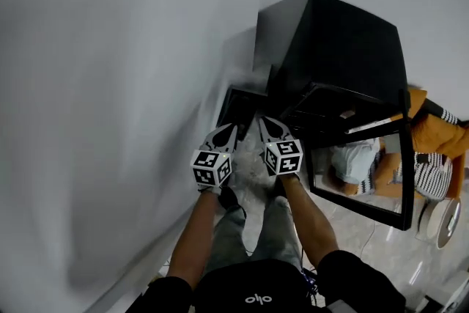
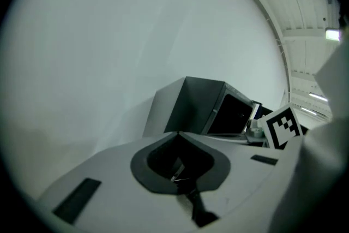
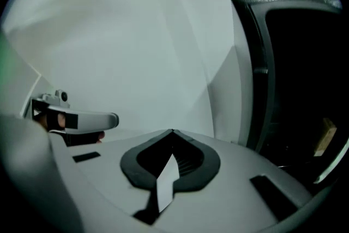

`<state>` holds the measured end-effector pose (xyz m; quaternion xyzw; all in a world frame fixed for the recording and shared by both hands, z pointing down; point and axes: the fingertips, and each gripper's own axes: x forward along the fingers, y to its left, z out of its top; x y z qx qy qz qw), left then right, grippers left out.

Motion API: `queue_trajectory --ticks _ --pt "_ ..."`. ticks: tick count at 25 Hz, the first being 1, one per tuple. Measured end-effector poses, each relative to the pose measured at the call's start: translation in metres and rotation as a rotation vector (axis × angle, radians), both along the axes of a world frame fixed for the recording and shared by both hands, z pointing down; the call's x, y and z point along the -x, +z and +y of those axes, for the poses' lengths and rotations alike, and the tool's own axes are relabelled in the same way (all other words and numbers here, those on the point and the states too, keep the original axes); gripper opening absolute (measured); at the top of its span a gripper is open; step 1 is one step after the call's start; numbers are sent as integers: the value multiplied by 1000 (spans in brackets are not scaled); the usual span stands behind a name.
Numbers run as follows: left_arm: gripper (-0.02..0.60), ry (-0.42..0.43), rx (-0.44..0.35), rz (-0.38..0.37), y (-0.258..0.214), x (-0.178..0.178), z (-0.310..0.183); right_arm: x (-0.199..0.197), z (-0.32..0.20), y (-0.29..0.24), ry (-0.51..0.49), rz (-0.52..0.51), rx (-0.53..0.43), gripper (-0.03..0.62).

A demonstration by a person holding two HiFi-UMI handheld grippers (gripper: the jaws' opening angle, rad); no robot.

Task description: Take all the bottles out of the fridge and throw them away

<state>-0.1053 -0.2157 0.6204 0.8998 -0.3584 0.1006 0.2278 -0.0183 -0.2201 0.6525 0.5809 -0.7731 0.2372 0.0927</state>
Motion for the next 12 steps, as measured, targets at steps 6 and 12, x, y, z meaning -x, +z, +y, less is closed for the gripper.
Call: queue_trajectory --ticks 6,12 --pt "2 75 -51 21 -82 -25 8 -13 28 -88 61 9 -60 8" --pt "2 142 -79 21 -119 -47 19 -37 51 -124 108 28 -81 8"
